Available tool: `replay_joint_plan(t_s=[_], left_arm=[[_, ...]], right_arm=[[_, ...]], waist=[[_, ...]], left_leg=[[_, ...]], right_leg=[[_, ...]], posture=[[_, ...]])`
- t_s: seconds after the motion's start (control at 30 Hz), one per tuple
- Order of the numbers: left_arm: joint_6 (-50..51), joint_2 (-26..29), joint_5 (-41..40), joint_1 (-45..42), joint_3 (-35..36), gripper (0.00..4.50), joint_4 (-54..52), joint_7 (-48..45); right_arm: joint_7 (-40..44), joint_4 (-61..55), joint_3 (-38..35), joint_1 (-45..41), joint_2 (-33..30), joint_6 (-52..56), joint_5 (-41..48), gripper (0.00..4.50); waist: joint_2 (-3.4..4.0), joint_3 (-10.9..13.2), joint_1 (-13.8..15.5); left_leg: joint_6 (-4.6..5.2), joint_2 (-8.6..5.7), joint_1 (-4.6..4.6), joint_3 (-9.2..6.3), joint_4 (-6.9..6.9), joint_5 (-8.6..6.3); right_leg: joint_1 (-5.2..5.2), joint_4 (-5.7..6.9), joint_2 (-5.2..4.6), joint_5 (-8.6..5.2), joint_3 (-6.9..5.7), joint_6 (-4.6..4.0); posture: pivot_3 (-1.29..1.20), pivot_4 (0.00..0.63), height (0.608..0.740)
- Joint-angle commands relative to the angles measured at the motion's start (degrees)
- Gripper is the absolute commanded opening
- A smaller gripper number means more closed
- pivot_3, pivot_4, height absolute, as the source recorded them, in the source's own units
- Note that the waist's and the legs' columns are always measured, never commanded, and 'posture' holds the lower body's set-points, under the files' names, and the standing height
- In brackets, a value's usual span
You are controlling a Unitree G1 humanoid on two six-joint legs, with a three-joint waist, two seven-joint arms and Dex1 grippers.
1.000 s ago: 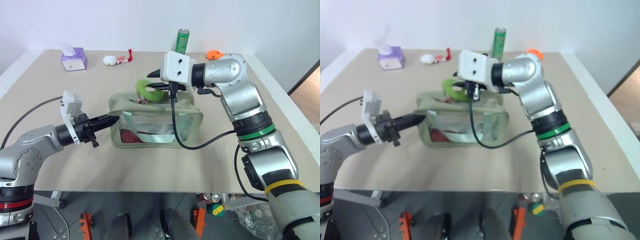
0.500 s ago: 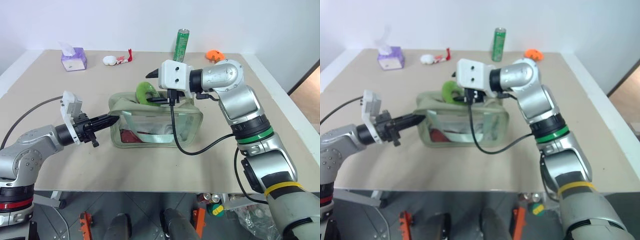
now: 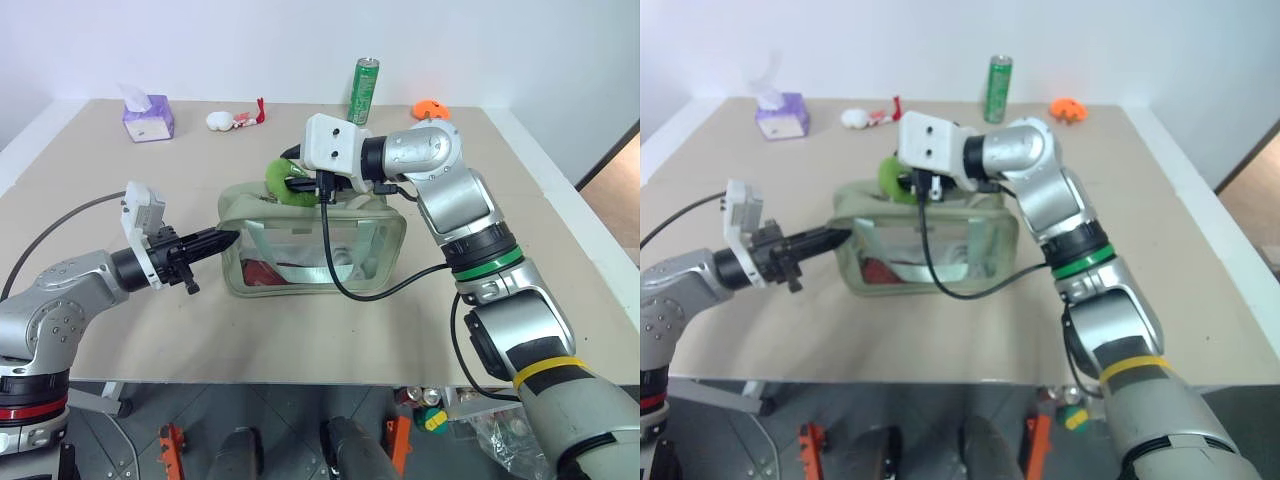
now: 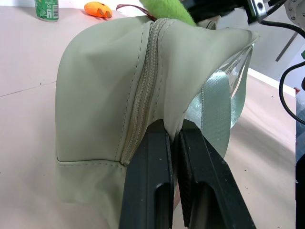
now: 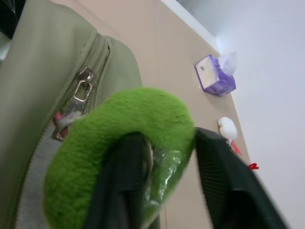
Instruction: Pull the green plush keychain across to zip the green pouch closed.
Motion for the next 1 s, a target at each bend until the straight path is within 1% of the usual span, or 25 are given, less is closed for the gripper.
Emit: replay_joint_plan(t_s=[0.03,0.37,0.47,0.57,0.6,0.7,0.83,0.9,1.0], left_arm=[[-1.55,0.09,-1.3,-0.03,2.5,0.0,-2.54,-0.15],[-1.82,0.11,-0.92,-0.29,2.27,0.0,-1.86,-0.39],[-2.0,0.01,-0.74,-0.36,2.08,0.0,-1.55,-0.54],[-2.16,-0.11,-0.55,-0.44,1.84,0.0,-1.25,-0.68],[-2.13,-0.17,-0.56,-0.52,1.76,0.0,-1.26,-0.64],[-2.31,-0.27,-0.42,-0.66,1.43,0.0,-0.86,-0.89],[-2.39,-0.33,-0.2,-0.95,0.7,0.0,-0.29,-1.44],[-2.48,-0.36,0.0,-1.35,0.23,0.0,0.18,-1.78],[-2.5,-0.39,0.24,-2.32,-0.43,0.0,1.22,-2.63]], right_arm=[[0.09,-0.95,-0.43,-1.49,0.06,-0.74,0.31,0.01],[-0.85,-0.04,-1.23,-1.94,-0.52,-1.54,0.11,0.01],[-1.35,0.6,-2.54,-2.82,-1.51,-1.74,0.53,0.01],[-0.57,0.41,-4.69,-3.22,-4.0,-1.52,1.99,0.01],[0.04,0.23,-5.36,-3.0,-5.28,-1.88,2.5,0.01],[2.62,-0.53,-7.61,-0.86,-12.07,-2.82,3.17,0.01],[6.03,-2.32,-8.74,3.08,-20.9,-3.61,3.03,0.01],[6.97,-2.64,-9.04,5.16,-25.33,-4.83,2.11,0.01],[5.63,-1.05,-8.9,8.02,-31.91,-7.97,-1.54,0.01]], waist=[[0.0,0.0,0.0],[0.0,0.0,0.0],[0.0,0.0,0.0],[0.0,0.0,0.01],[0.0,0.0,0.03],[0.0,0.0,0.18],[0.0,0.0,0.21],[0.01,0.01,0.2],[0.05,0.03,0.2]], left_leg=[[0.0,0.0,0.0,0.0,0.0,0.0],[0.0,0.0,0.0,0.0,0.0,0.0],[0.0,0.0,0.0,0.0,0.0,0.0],[0.0,-0.01,0.0,0.01,0.0,0.0],[0.0,-0.02,0.0,0.0,0.0,0.0],[0.0,-0.06,-0.02,-0.01,-0.02,0.0],[0.0,-0.16,-0.02,0.01,-0.07,0.0],[0.0,-0.21,-0.02,0.03,-0.08,-0.01],[0.01,-0.23,0.0,0.07,-0.08,0.0]], right_leg=[[0.0,0.0,0.0,0.0,-0.01,0.0],[0.0,0.0,0.0,0.0,0.0,0.0],[0.0,0.0,0.0,0.0,-0.01,0.0],[0.0,0.0,-0.01,0.0,0.0,0.0],[0.0,0.0,-0.02,-0.01,-0.01,0.01],[0.01,-0.01,-0.06,-0.03,-0.01,0.01],[0.03,-0.05,-0.17,-0.14,0.0,0.17],[0.02,-0.05,-0.2,-0.16,0.03,0.19],[0.01,-0.04,-0.22,-0.17,0.05,0.2]], posture=[[0.0,0.15,0.74],[0.0,0.15,0.74],[0.0,0.15,0.74],[0.0,0.15,0.74],[0.0,0.15,0.74],[0.0,0.15,0.74],[0.0,0.15,0.74],[0.0,0.15,0.74],[0.0,0.15,0.74]])
